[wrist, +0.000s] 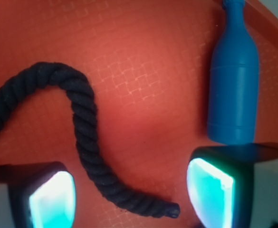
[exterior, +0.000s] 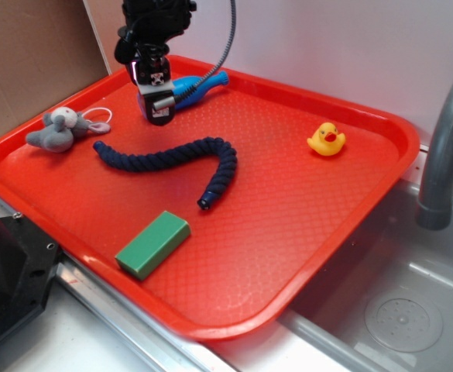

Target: Grab the blue rope.

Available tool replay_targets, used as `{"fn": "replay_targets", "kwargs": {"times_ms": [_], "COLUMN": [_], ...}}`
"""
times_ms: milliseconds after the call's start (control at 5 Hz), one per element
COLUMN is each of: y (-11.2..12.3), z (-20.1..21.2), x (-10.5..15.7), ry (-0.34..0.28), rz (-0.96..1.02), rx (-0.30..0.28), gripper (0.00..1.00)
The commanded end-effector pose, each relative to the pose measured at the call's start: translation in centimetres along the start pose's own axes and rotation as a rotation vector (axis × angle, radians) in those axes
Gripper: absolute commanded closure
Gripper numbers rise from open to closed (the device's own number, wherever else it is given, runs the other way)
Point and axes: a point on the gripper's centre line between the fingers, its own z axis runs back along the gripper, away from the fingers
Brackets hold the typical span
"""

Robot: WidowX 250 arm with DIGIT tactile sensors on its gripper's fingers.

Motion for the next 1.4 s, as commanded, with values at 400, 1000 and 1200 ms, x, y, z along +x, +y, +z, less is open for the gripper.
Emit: {"fn": "replay_targets", "kwargs": {"times_ms": [400,1000,1200], "y": [-2.7,-1.4,-1.2], "z": [-5.8,-9.9,-9.2], "x": [-0.3,-0.8,-0.6], "ry": [0.149,0.25,0.242], "rz": [-0.131,-0.096,-0.06], "rx": [0.019,0.038,0.038], "gripper": [0.0,1.0,1.0]}}
